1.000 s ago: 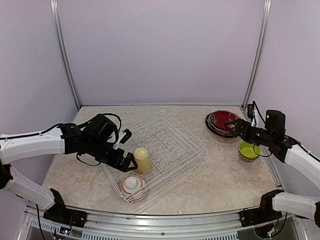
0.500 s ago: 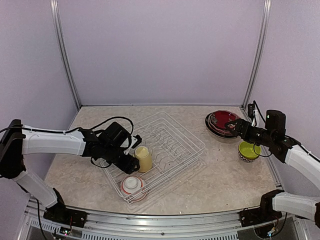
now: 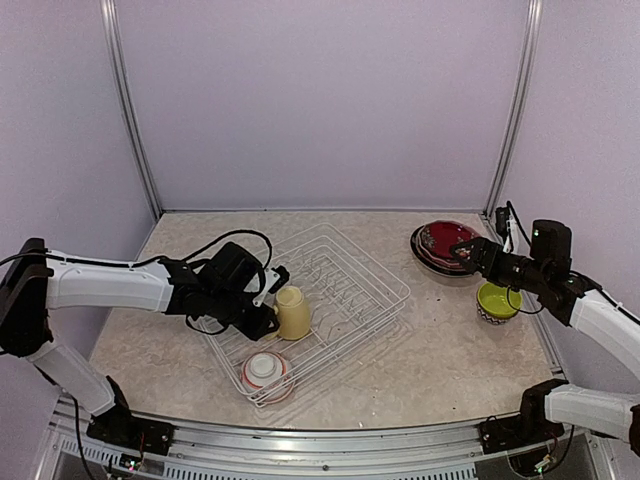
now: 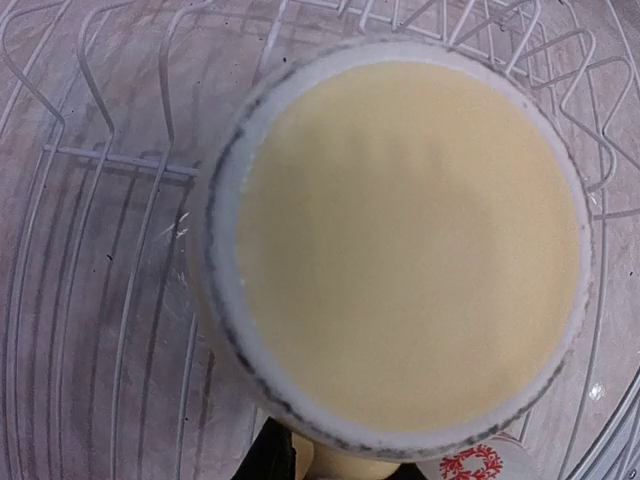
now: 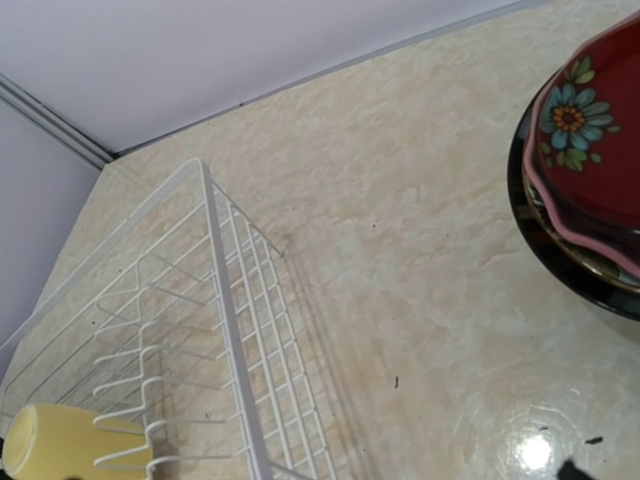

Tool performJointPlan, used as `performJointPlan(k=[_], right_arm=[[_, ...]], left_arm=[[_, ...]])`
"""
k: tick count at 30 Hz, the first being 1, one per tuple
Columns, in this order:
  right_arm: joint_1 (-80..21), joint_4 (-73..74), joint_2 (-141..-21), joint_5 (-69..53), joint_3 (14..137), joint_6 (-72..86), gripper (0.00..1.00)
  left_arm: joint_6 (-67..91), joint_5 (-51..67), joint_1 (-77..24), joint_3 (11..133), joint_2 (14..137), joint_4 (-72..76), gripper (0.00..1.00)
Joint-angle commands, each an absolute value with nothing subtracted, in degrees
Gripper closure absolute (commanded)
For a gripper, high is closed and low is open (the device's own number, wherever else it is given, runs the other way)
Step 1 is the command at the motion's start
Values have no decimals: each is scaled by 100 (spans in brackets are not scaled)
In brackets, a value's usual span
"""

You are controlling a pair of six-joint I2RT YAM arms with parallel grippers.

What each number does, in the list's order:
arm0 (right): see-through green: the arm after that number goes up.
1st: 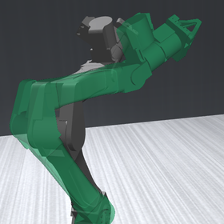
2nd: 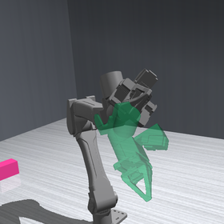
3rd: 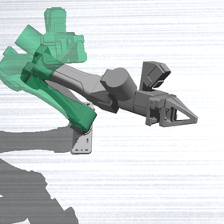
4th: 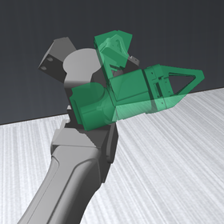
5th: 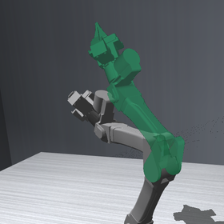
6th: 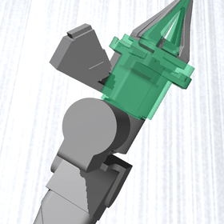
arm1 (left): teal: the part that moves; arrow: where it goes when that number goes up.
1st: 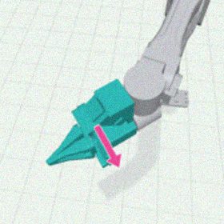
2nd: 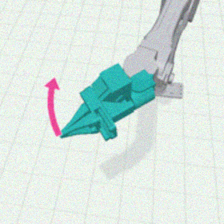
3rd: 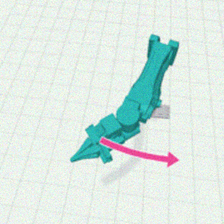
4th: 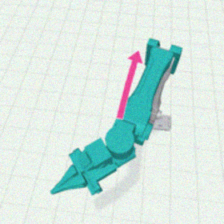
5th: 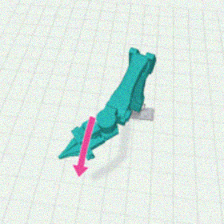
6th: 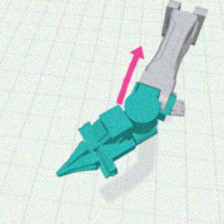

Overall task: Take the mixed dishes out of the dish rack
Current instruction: Grab the cup from the dish rack.

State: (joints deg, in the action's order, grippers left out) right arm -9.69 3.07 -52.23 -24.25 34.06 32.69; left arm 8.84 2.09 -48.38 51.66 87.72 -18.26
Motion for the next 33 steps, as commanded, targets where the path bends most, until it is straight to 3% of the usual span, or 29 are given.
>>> performJointPlan(k=[1,8,21,33], right_arm=[[-1062,251,-5177,-2379,3379,3312,0],[-1106,296,-5185,-2306,3450,3374,0],[-1678,481,-5621,-1709,3920,3522,0],[-3788,-66,-7249,-1013,5263,3561,0]], left_arm=[[993,39,-4886,5062,8664,-1582,83],[1158,-158,-4904,4945,8332,-1590,100],[2019,-49,-4664,4908,6533,-1804,100],[4874,3373,-3197,4914,6270,408,100]])
